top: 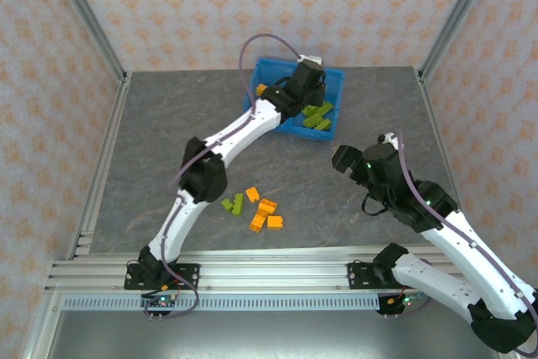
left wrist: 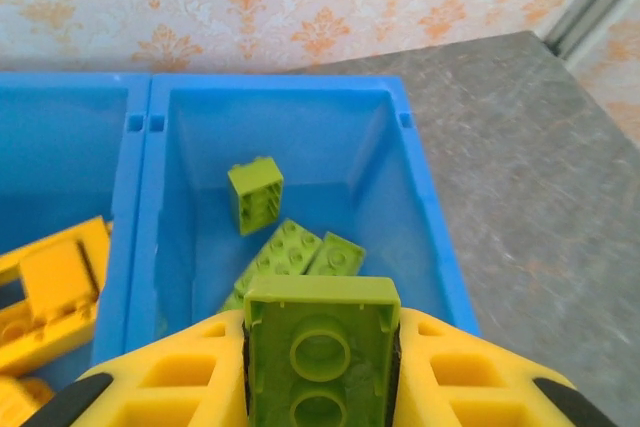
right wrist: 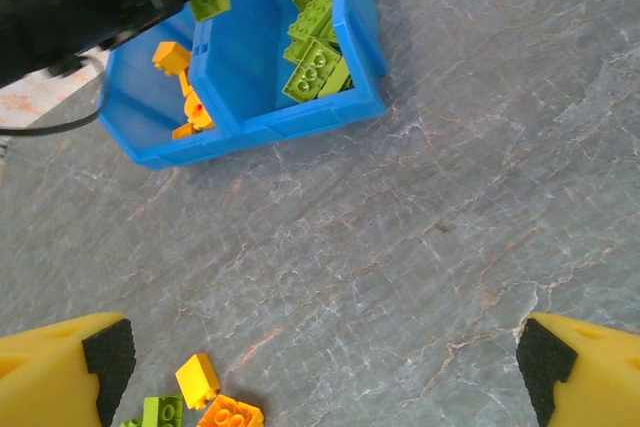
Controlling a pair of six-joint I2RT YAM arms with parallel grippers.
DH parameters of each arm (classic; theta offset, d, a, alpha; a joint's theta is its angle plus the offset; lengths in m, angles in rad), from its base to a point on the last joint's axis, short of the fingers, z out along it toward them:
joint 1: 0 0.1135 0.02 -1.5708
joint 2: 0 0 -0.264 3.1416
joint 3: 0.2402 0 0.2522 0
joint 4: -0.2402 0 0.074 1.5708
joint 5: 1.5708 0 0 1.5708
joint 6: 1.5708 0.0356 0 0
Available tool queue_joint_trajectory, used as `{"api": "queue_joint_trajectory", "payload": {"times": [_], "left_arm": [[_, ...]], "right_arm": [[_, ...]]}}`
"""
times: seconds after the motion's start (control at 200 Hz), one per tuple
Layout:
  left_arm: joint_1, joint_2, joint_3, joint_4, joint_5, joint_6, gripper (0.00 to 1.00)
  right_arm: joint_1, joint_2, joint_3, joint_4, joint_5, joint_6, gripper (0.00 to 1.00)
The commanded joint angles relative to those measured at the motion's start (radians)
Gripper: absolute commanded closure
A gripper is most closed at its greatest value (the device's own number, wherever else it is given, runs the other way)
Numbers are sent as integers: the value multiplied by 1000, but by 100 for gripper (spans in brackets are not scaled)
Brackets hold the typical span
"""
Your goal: Sort the legos into containers by color
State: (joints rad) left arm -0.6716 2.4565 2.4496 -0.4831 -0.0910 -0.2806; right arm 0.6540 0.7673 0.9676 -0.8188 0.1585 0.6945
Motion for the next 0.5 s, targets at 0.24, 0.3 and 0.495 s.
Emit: {"api": "queue_joint_trajectory", "payload": {"times": [0.24, 0.3, 0.495], "left_arm": [[7, 204, 326, -42, -207, 38, 59], [7, 190, 326, -34, -190, 42, 48], [6, 87, 324, -54, -106, 33, 39]], "right_arm": [[6, -21, 11, -63, 34, 15, 1], [6, -22, 9, -62, 33, 16, 1], [6, -19, 9, -40, 27, 13, 1]]}}
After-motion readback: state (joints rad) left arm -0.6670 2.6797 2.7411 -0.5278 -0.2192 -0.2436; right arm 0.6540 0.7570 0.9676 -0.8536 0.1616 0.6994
